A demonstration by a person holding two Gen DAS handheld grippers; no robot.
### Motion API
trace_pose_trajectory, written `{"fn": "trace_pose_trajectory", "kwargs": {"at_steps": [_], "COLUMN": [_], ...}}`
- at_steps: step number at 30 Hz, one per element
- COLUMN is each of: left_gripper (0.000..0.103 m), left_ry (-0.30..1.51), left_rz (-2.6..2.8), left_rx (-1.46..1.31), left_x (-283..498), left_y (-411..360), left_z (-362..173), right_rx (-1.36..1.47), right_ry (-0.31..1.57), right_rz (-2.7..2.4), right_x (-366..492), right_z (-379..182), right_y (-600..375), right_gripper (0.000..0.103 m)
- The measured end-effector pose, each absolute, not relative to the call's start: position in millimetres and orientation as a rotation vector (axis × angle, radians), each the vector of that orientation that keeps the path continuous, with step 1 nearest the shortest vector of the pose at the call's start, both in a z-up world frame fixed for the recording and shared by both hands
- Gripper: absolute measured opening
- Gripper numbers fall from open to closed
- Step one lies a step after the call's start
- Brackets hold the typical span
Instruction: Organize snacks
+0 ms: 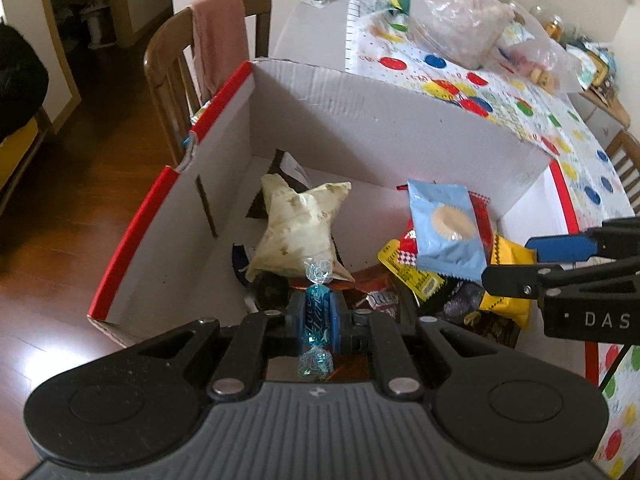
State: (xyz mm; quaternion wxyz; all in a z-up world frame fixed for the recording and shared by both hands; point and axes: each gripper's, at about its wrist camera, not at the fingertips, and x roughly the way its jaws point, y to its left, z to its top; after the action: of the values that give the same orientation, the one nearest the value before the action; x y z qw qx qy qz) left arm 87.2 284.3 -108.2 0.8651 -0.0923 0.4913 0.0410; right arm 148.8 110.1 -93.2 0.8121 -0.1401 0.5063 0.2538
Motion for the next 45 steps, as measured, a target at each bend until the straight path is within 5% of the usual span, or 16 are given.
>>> {"fn": "trace_pose_trajectory", "kwargs": {"at_steps": [8, 14, 19, 30, 38, 41, 45], "left_gripper": [0.015, 0.034, 0.069, 0.079, 0.088, 0.103, 0.103], "left_ry": [1.020, 0.995, 0.951, 0.866, 0.812, 0.799, 0.789], "left_rz": [0.073, 0.068, 0.072, 0.057, 0.030, 0.012, -0.003], "left_rx": [-0.152, -0.132, -0.125, -0.125, -0.131, -0.145, -0.142], "left_x": [82.7, 75.9, 67.5, 53.5, 43.1, 37.6, 29.1], "left_y": [276.9, 270.6, 265.6, 255.3, 249.6, 247.2, 240.9], "left_z": [-105.4, -95.9, -83.2, -50.2, -27.4, -20.2, -12.1], "right_rx": [-0.264, -0.224, -0.170, -0.125, -0.089, -0.067, -0.045], "right_ry": [1.080, 1.041, 0.993, 0.831, 0.767, 0.751, 0.744], "right_rz": [0.541, 0.547, 0.570, 0.583, 0.556, 0.538, 0.515], "right_x": [137.4, 127.8, 117.5, 92.9, 75.4, 68.1, 56.1], "right_z": [-94.4, -84.4, -68.9, -30.0, -13.1, -7.1, -4.0], "right_y": [101.9, 91.6, 78.8, 54.0, 33.9, 27.1, 22.0], "right_gripper": [0.060, 0.064, 0.082, 0.103, 0.103, 0.103, 0.103]}}
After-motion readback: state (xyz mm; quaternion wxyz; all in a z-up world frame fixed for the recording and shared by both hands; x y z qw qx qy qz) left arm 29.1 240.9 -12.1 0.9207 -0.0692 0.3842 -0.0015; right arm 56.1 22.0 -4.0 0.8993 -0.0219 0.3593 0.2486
